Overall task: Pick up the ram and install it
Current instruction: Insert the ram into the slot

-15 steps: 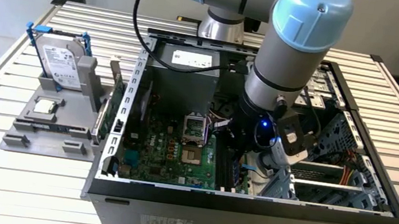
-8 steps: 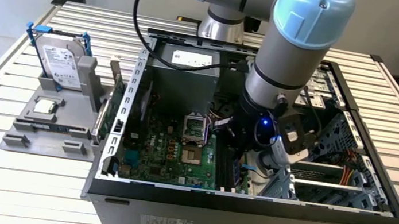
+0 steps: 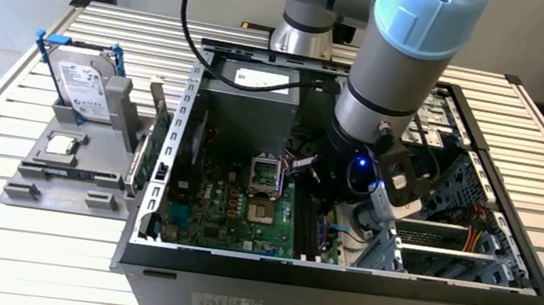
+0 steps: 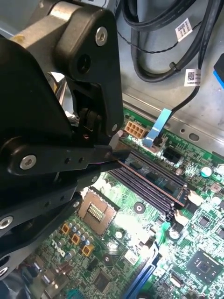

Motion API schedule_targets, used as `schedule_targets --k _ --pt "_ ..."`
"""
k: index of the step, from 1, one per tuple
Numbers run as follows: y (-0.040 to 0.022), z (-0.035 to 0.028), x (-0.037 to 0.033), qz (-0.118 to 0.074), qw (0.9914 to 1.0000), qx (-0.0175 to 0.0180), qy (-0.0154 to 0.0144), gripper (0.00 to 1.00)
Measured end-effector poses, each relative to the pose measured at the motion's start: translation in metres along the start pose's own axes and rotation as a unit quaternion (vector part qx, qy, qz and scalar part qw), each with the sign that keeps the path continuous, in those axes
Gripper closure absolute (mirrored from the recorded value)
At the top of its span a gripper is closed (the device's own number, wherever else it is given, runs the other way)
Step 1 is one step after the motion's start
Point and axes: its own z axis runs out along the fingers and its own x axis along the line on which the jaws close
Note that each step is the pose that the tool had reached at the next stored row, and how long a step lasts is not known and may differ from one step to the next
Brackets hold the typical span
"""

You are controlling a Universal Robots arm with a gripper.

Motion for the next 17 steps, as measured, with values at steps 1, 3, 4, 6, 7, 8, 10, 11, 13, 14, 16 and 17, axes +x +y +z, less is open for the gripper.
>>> schedule_targets --k 1,3,4,6,7,8,10,11,13,14,16,17 --pt "0.0004 0.0000 0.0001 0.001 1.00000 0.0001 0.0001 1.00" --pt "0.0006 0.0009 0.0001 0.002 1.00000 -0.0001 0.0000 1.00" --pt "0.0006 0.0018 0.0001 0.002 1.00000 -0.0001 0.0000 1.00" --pt "0.0006 0.0040 0.0002 0.003 1.00000 0.0000 0.0001 1.00" --pt "0.0006 0.0048 0.0002 0.003 1.00000 0.0000 0.0001 1.00" --pt "0.0006 0.0052 0.0001 0.003 1.00000 0.0000 0.0001 1.00" --pt "0.0006 0.0054 0.0002 0.003 1.00000 0.0001 0.0001 1.00" --pt "0.0006 0.0054 0.0002 0.003 1.00000 0.0002 0.0001 1.00" --pt "0.0006 0.0055 0.0002 0.003 1.00000 0.0000 0.0001 1.00" --pt "0.0007 0.0059 0.0002 0.003 1.00000 -0.0001 0.0001 1.00" --pt "0.0009 0.0086 0.0001 0.003 1.00000 -0.0004 0.0001 1.00" --pt "0.0006 0.0094 0.0002 0.003 1.00000 0.0005 0.0001 1.00"
